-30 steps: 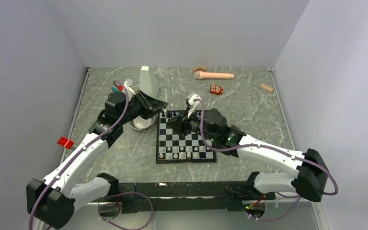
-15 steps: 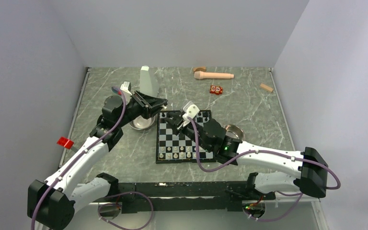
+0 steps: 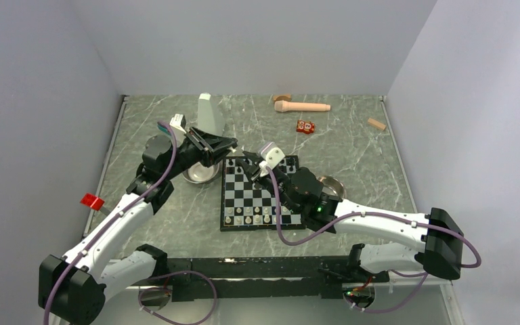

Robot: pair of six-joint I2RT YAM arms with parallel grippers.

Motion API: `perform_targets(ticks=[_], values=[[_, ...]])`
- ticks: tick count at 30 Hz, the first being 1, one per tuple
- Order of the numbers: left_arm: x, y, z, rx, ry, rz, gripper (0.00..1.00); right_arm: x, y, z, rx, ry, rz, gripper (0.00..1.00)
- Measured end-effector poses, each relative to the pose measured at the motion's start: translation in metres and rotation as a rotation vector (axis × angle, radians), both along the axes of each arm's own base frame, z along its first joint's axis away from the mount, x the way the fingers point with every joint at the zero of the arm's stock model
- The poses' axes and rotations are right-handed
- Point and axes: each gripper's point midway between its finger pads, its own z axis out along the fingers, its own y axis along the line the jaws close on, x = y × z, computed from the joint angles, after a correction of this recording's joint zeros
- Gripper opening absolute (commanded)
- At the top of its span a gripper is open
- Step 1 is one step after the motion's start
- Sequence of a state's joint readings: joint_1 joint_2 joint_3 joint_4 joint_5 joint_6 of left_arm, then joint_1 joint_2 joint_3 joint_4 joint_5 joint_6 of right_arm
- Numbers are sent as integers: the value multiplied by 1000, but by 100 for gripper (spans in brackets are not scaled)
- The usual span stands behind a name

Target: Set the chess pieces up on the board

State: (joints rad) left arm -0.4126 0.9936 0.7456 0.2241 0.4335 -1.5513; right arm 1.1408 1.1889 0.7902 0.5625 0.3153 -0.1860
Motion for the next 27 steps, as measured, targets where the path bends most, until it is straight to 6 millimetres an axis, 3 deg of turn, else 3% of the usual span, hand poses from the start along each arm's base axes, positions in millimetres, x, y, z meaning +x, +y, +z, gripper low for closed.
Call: perform_targets(ticks=[16,27], values=[[-4,-3,5,-14,-13,-25,0,5,12,13,-2,-33,6,31],[-6,-6,7,-24,-19,-44,0,7,17,10,-8,-32,10,18]])
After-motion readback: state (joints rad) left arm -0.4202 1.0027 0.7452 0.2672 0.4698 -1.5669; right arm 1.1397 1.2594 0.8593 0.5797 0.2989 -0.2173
